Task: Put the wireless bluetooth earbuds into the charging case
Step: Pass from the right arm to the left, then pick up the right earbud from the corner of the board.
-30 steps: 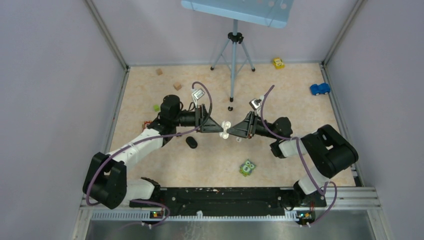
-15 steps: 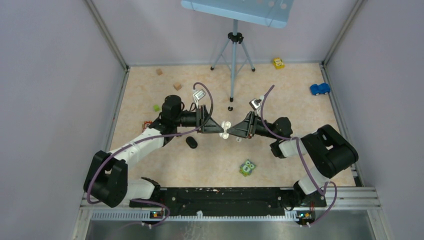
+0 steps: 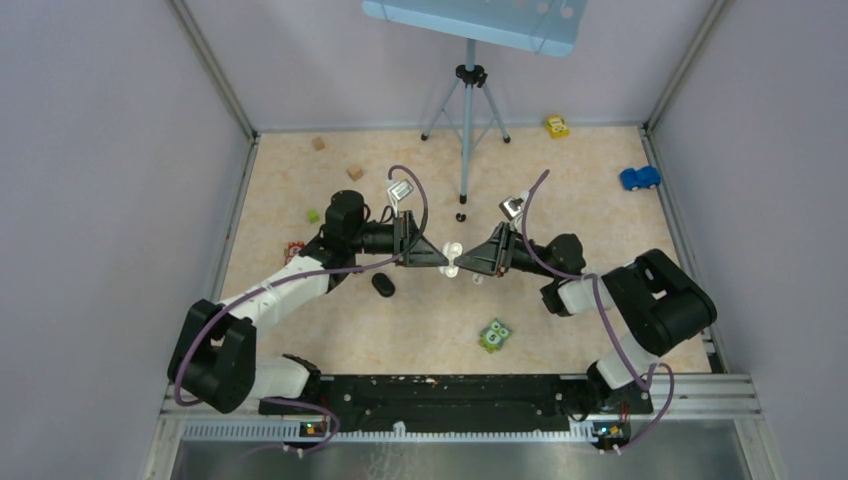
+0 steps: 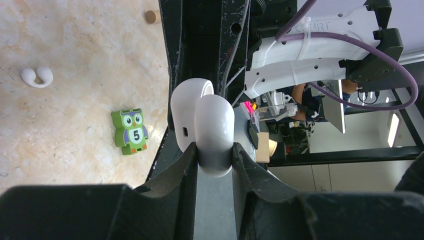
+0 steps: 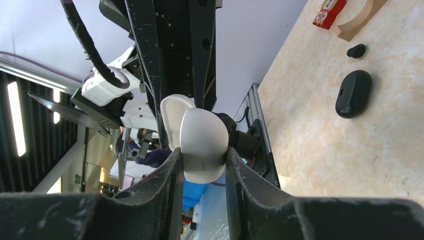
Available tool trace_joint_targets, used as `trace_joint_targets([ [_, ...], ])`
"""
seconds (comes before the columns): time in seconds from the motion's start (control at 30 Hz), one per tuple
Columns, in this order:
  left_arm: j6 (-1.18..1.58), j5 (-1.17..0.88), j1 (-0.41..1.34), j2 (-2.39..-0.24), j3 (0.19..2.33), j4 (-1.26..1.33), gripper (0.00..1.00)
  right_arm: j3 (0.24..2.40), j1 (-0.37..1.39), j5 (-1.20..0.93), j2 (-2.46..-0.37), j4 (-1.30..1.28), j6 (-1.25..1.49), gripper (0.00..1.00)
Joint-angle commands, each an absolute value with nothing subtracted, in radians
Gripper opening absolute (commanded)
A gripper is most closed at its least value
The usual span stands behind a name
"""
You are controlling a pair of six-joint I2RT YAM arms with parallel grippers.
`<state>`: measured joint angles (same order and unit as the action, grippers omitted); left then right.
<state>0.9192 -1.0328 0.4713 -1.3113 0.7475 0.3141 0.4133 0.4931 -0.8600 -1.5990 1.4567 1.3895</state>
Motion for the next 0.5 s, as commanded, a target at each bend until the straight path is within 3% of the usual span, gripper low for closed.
trace_joint_targets([
  [0.0,0.907,-1.029,0.477,-1.314,0.762,0.353,0.26,0.433,0.492,-0.864,-1.603,1.537,1.381,0.00],
  [0.1,0.902,-1.024,0.478,-1.311,0.763,0.349,0.19,0.434,0.491,-0.865,-1.603,1.523,1.375,0.00],
  [0.27,0.819,-0.981,0.474,-1.300,0.799,0.220,0.14,0.427,0.482,-0.833,-1.574,1.438,1.348,0.60],
  [0.3,0.791,-0.966,0.467,-1.297,0.809,0.192,0.11,0.424,0.475,-0.827,-1.557,1.401,1.333,0.65],
  [0.37,0.749,-0.946,0.439,-1.290,0.823,0.093,0.05,0.409,0.449,-0.805,-1.491,1.279,1.283,0.70],
  [0.47,0.736,-0.948,0.378,-1.264,0.796,0.056,0.01,0.405,0.399,-0.659,-1.275,0.739,1.085,0.71],
])
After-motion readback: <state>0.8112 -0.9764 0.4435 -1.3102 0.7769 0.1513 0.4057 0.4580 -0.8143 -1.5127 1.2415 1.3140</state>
